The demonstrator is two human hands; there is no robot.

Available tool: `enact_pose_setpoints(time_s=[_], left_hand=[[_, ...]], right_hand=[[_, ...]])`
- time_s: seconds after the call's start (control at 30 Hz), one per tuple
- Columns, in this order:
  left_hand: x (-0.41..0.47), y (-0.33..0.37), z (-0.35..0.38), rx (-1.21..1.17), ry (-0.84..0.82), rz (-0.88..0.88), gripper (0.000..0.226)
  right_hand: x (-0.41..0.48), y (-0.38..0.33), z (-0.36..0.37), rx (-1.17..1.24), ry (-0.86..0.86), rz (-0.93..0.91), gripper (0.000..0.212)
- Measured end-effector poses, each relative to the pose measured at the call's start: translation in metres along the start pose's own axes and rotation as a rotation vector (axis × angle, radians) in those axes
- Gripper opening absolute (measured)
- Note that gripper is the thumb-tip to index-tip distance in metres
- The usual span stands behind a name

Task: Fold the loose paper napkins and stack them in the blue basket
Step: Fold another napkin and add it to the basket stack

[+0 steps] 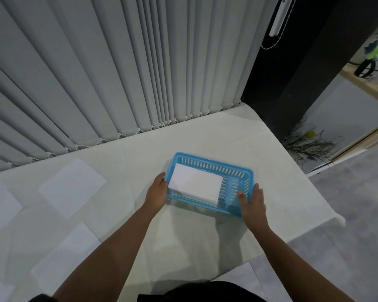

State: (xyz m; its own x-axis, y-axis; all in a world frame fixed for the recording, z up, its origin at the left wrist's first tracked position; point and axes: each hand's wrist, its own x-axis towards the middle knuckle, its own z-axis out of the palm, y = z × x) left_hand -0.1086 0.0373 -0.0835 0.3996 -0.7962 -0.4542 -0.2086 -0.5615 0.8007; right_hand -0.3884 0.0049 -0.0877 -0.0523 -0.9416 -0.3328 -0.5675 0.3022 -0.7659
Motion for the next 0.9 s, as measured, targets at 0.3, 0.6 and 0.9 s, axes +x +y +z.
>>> enact_pose_setpoints(time_s=[0.3,0.6,0.9], left_hand=[[-0.01,-0.001,-0.007,-0.149,0.098,-0.019,0.041],[-0.034,-0.041,-0.076,-0.224,0.309,-0.086,0.036],[-0.044,-0.071,-0.143,-0.171,0.372,-0.167,0.038]], right_hand=[[-0.009,-0.024,0.011,0.385,-0.122,0.068,0.076],[-0.034,-0.056,0.075,0.362,-0.29,-0.023,0.077],[-0.071,-0.065,0.138,0.328,-0.34,-0.054,0.067]])
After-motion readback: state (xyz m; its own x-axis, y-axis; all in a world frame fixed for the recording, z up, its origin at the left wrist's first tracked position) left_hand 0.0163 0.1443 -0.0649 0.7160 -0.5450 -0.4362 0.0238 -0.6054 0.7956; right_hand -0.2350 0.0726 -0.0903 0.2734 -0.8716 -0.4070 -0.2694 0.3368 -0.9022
